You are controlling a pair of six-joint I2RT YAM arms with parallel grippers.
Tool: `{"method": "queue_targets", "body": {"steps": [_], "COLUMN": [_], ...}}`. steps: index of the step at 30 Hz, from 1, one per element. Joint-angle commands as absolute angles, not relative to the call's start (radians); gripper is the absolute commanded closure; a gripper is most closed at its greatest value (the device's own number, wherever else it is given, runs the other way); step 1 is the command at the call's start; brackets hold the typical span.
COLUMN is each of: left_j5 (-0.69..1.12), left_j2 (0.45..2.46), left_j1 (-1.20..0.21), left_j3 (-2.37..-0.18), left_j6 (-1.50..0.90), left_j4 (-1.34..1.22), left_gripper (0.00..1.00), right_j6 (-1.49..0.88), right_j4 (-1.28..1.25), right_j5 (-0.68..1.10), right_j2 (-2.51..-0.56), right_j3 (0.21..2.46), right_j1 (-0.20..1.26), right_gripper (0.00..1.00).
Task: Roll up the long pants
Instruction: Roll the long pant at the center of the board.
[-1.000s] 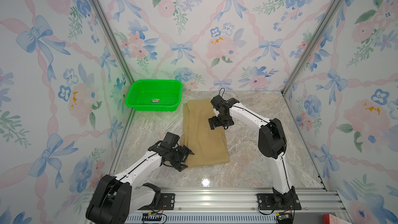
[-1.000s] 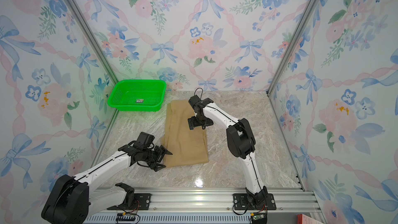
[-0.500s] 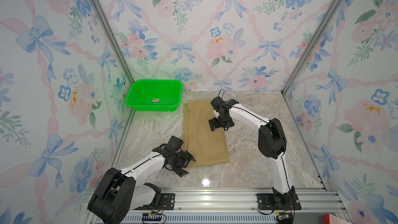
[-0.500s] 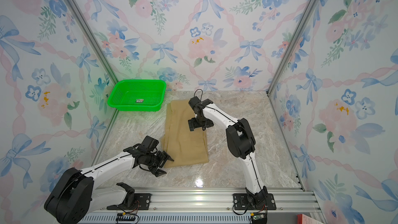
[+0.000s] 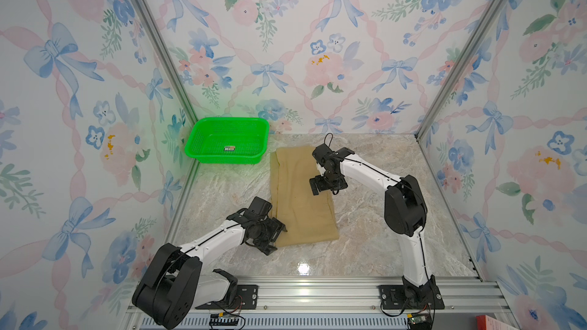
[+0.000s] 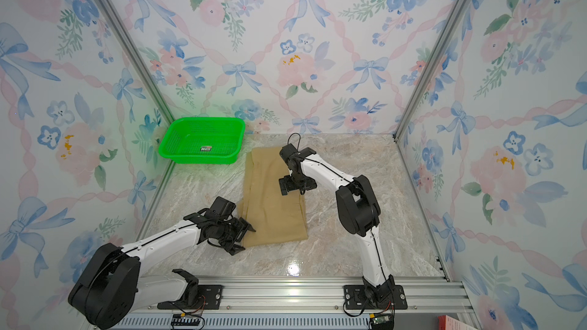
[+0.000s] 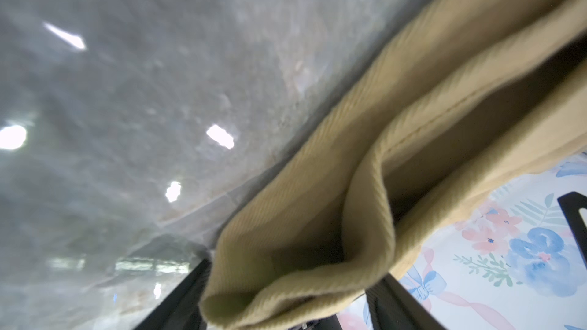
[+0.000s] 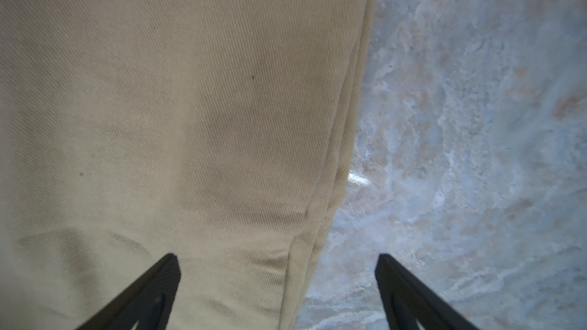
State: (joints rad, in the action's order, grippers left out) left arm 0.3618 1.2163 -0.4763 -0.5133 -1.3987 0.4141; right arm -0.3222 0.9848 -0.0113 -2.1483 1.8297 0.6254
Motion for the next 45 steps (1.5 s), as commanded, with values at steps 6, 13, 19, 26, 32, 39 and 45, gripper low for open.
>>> {"method": "queue_targets", "body": {"steps": [6, 13, 19, 26, 32, 39, 45], "left_j5": [0.194, 0.281, 0.305, 0.239, 0.254, 0.278, 0.304], "left_j2": [1.154, 1.276, 1.354, 1.285, 1.266, 1.514, 1.602], "left_j1": [-0.478, -0.477, -0.477, -0.467, -0.22, -0.12, -0.12], "left_j3": [-0.453, -0.447, -0.488, -0.5, -0.667, -1.031, -1.178], "left_j6": [-1.453, -1.425, -1.371, -1.392, -1.193, -0.961, -0.951], "left_j4": [0.564, 0.436, 0.446, 0.549, 0.724, 0.888, 0.914], "left_gripper": [0.04, 0.24, 0.71, 1.0, 1.0, 1.0, 1.0], "right_j6": [-0.333, -0.33, -0.331, -0.312, -0.225, -0.125, -0.09], "right_j4": [0.972, 0.974, 0.971, 0.936, 0.877, 0.842, 0.771], "right_j5": [-0.005, -0.002, -0.003, -0.003, 0.006, -0.003, -0.102], "right_j2": [-2.105, -2.105, -2.097, -2.061, -1.945, -1.846, -1.824], "right_j3": [1.804, 1.805, 1.789, 1.757, 1.674, 1.557, 1.463], "right_j1": [0.638, 0.64, 0.64, 0.645, 0.694, 0.86, 1.062], "right_gripper": [0.0, 0.0, 0.0, 0.0, 0.0, 0.0, 0.0]}}
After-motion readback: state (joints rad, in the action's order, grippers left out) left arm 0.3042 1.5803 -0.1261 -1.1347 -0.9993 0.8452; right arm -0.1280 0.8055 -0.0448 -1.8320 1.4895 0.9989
